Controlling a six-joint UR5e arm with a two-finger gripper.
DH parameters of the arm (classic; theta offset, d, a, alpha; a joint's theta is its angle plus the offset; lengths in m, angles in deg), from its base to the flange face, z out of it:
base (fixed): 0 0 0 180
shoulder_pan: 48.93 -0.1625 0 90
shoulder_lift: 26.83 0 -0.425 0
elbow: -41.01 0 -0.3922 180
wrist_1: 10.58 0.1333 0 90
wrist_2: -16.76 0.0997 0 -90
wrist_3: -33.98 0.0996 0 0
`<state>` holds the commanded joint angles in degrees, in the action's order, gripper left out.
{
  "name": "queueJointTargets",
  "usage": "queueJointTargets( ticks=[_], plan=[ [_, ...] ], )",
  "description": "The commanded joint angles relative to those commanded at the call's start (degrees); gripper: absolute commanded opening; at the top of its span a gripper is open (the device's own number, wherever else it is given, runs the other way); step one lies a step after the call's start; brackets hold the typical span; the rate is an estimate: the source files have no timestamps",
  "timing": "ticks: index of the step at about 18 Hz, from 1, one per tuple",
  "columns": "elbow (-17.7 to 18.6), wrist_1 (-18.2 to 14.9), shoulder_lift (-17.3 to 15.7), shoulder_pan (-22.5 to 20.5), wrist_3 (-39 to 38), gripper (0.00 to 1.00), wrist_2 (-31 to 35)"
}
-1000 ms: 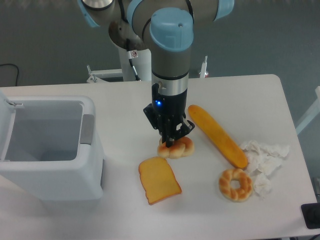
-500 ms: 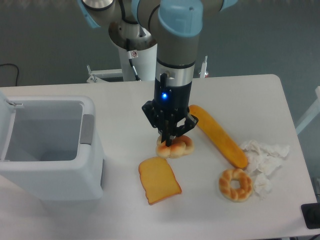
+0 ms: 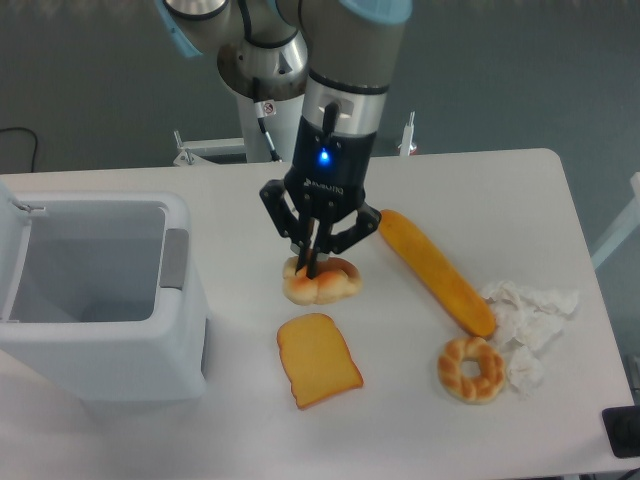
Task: Place the round bread in the trash can
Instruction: 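Lower the gripper and close it on the round bread roll, then lift the bread roll and carry it over the white trash bin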
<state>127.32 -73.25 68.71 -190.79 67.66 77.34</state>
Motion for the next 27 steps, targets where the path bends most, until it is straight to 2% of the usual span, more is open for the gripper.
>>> queueJointTargets(
  ticks=[6, 12, 23, 27],
  plan=[
    [0.00, 0.17, -0.80, 2.80, -3.27, 0.08, -3.96],
    [0.26, 0.26, -0.71, 5.00, -5.29, 0.08, -12.40],
    [1.84, 0.17, -0.62, 11.69, -6.70, 0.08, -12.50],
    [3.60, 0.26, -0.80, 13.45, -6.96, 0.08, -12.41]
  ],
)
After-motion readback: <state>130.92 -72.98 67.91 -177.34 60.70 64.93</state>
